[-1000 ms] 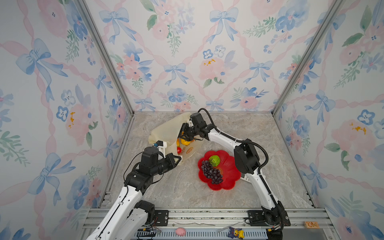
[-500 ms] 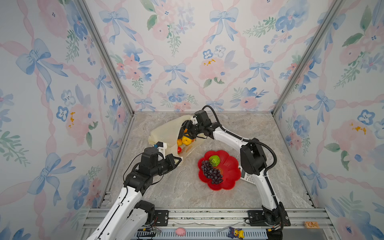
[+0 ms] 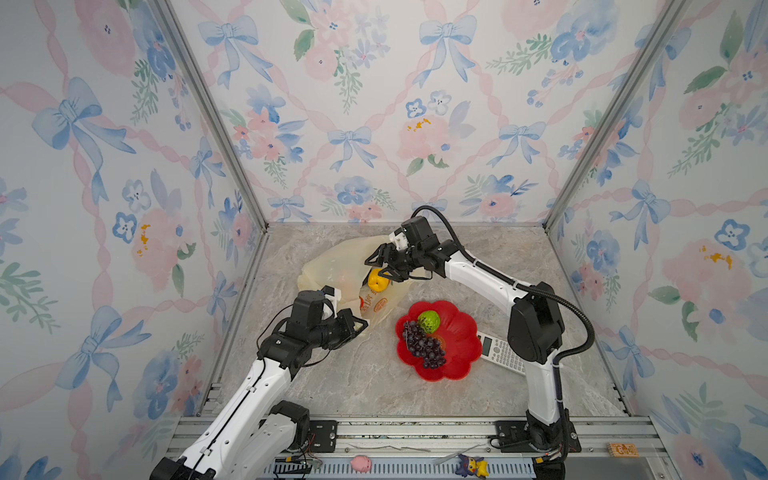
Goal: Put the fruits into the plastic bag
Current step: 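Withdraw the right gripper from the bag and move it over the bowl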
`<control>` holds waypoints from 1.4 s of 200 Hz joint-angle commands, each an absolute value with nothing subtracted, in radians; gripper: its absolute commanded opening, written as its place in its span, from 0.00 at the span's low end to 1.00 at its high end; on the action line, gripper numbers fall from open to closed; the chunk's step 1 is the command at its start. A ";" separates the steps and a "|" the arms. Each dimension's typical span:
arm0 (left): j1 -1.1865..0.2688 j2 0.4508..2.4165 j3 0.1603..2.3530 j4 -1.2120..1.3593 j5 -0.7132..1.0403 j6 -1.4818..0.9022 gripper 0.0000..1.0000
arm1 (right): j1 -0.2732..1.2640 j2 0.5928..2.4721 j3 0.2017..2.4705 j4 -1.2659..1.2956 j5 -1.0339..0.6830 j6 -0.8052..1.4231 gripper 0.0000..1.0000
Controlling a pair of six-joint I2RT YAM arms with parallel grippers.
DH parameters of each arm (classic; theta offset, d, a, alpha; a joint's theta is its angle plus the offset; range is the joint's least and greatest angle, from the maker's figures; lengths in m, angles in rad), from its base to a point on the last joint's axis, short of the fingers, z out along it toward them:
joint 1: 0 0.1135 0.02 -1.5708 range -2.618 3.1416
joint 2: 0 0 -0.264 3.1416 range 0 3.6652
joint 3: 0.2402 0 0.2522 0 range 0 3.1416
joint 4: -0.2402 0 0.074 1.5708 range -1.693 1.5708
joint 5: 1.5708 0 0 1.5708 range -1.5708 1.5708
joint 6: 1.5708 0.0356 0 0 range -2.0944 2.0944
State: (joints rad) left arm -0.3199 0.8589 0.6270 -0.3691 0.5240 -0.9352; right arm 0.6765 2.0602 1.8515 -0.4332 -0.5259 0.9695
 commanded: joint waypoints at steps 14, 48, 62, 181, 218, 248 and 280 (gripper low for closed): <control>-0.318 0.850 0.634 -0.380 0.522 -0.908 0.00 | 0.695 1.954 1.863 -0.732 -0.514 0.754 0.66; -0.317 0.838 0.625 -0.380 0.522 -0.911 0.00 | 0.704 1.880 1.866 -0.883 -0.488 0.668 0.67; -0.314 0.830 0.620 -0.380 0.526 -0.913 0.00 | 0.705 1.845 1.861 -0.927 -0.471 0.652 0.67; -0.304 0.827 0.618 -0.382 0.553 -0.930 0.00 | 0.653 1.731 1.873 -1.395 -0.112 0.564 0.69; -0.305 0.824 0.609 -0.381 0.564 -0.934 0.00 | 0.624 1.691 1.707 -1.258 -0.129 0.618 0.80; -0.305 0.820 0.597 -0.381 0.566 -0.940 0.00 | 0.618 1.712 1.641 -1.188 -0.139 0.664 0.89; -0.305 0.816 0.594 -0.382 0.578 -0.937 0.00 | 0.620 1.753 1.598 -1.131 -0.159 0.683 0.93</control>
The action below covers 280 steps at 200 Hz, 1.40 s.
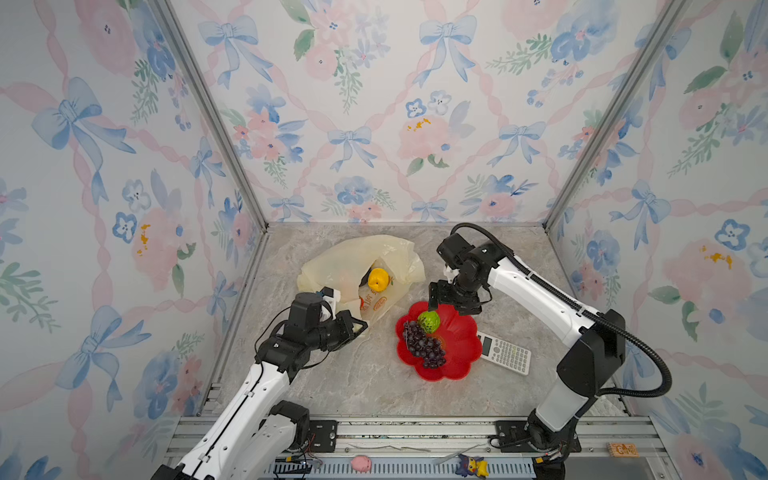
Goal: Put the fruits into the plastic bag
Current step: 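Withdraw the right gripper from the bag and move it over the bowl, then lower the right gripper onto the green custard apple and grasp it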
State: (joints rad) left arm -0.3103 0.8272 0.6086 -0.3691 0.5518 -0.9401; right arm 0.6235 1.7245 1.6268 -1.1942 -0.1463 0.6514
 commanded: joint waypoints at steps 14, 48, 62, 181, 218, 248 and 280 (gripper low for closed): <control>-0.305 0.814 0.592 -0.381 0.578 -0.936 0.00 | 0.620 1.775 1.584 -1.108 -0.172 0.694 0.94; -0.304 0.803 0.579 -0.382 0.578 -0.931 0.00 | 0.624 1.831 1.572 -1.068 -0.191 0.710 0.97; -0.303 0.798 0.569 -0.382 0.581 -0.931 0.00 | 0.625 1.853 1.573 -1.060 -0.196 0.715 0.97; -0.303 0.769 0.543 -0.383 0.592 -0.942 0.00 | 0.625 1.984 1.516 -0.965 -0.202 0.776 0.95; -0.303 0.767 0.542 -0.381 0.590 -0.946 0.00 | 0.624 2.007 1.514 -0.962 -0.183 0.781 0.92; -0.303 0.765 0.538 -0.382 0.588 -0.950 0.00 | 0.621 2.020 1.508 -0.955 -0.173 0.781 0.90; -0.303 0.763 0.533 -0.382 0.586 -0.957 0.00 | 0.616 2.034 1.498 -0.944 -0.174 0.781 0.87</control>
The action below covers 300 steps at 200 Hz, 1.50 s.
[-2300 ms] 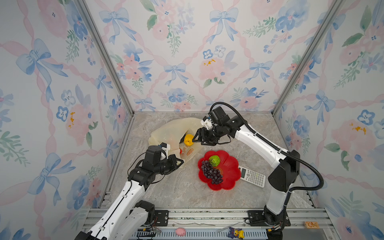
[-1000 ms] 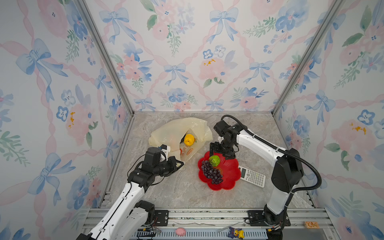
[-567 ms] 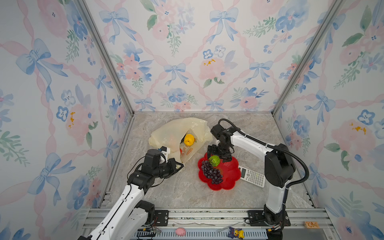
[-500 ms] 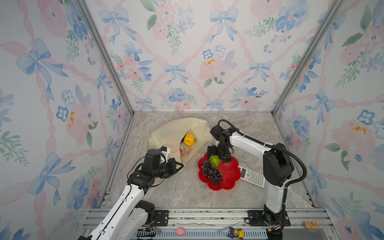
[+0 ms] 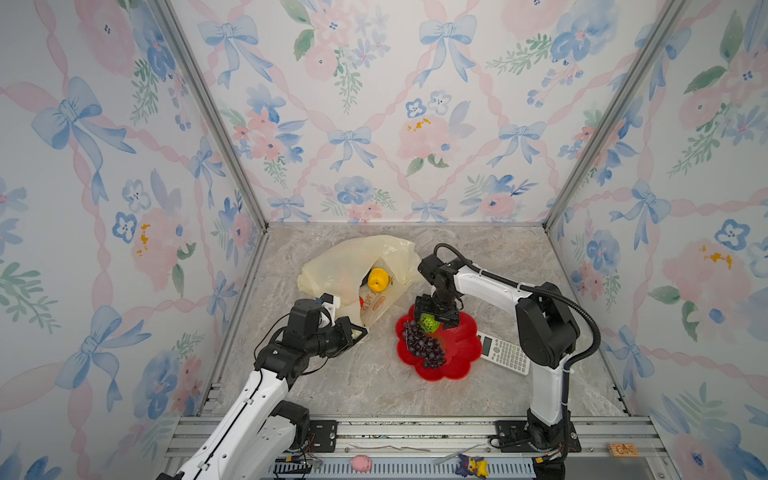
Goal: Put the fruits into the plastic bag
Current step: 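Lower the right gripper onto the green custard apple and grasp it, then lift the custard apple and carry it into the bag mouth with the right gripper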
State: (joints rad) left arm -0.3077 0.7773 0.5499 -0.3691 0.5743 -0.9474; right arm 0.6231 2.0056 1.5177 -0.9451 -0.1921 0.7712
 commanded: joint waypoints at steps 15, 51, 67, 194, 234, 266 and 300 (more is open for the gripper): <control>-0.304 0.759 0.531 -0.382 0.583 -0.961 0.00 | 0.614 2.039 1.496 -0.941 -0.173 0.781 0.86; -0.302 0.757 0.528 -0.382 0.580 -0.966 0.00 | 0.615 2.040 1.489 -0.930 -0.179 0.785 0.80; -0.302 0.760 0.529 -0.381 0.578 -0.966 0.00 | 0.615 2.034 1.482 -0.926 -0.180 0.787 0.74; -0.302 0.708 0.506 -0.382 0.549 -1.007 0.00 | 0.579 1.902 1.437 -0.946 -0.200 0.752 0.54; -0.302 0.681 0.496 -0.382 0.536 -1.032 0.00 | 0.547 1.816 1.416 -0.929 -0.255 0.747 0.53; -0.302 0.669 0.492 -0.381 0.523 -1.045 0.00 | 0.533 1.745 1.452 -0.928 -0.301 0.746 0.50; -0.301 0.669 0.493 -0.382 0.497 -1.054 0.00 | 0.522 1.695 1.521 -0.912 -0.360 0.751 0.50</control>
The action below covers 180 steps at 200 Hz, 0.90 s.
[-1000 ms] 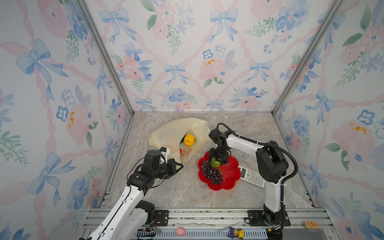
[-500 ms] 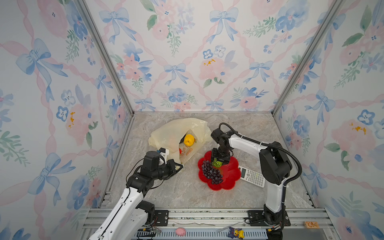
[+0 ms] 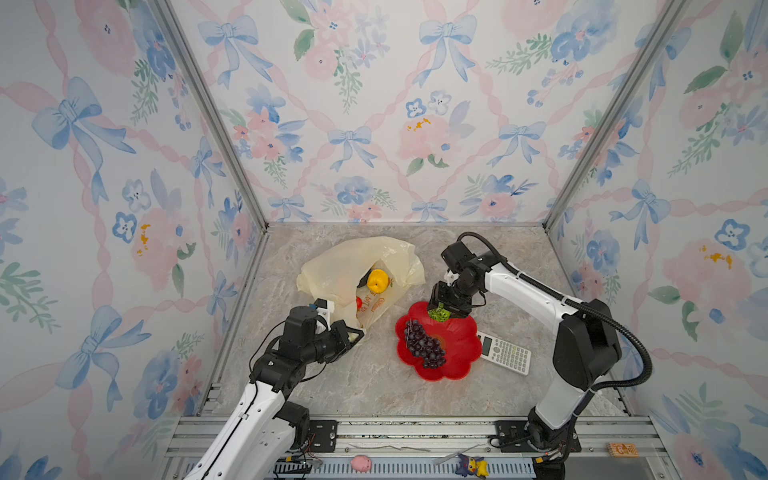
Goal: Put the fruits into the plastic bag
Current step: 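Lift the custard apple and carry it into the bag mouth with the right gripper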
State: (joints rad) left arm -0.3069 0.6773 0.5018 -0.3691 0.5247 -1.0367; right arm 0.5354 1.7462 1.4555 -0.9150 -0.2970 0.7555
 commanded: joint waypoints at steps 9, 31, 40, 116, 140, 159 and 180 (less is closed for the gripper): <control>-0.301 0.665 0.495 -0.382 0.487 -1.055 0.00 | 0.521 1.687 1.539 -0.906 -0.374 0.758 0.50; -0.302 0.650 0.500 -0.381 0.462 -1.064 0.00 | 0.520 1.669 1.562 -0.850 -0.424 0.797 0.49; -0.302 0.639 0.499 -0.382 0.453 -1.067 0.00 | 0.521 1.662 1.563 -0.808 -0.449 0.828 0.49; -0.300 0.578 0.493 -0.382 0.420 -1.080 0.00 | 0.560 1.765 1.607 -0.482 -0.608 1.065 0.49; -0.301 0.581 0.496 -0.382 0.421 -1.074 0.00 | 0.597 1.849 1.677 -0.457 -0.628 1.081 0.49; -0.301 0.587 0.498 -0.382 0.420 -1.071 0.00 | 0.625 1.916 1.729 -0.451 -0.642 1.088 0.49; -0.300 0.593 0.503 -0.381 0.420 -1.065 0.00 | 0.648 1.973 1.766 -0.433 -0.654 1.104 0.49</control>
State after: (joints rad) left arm -0.3069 0.5861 0.5007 -0.3691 0.4290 -1.0782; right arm 0.6174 1.9202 1.7119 -0.4725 -0.6136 1.0702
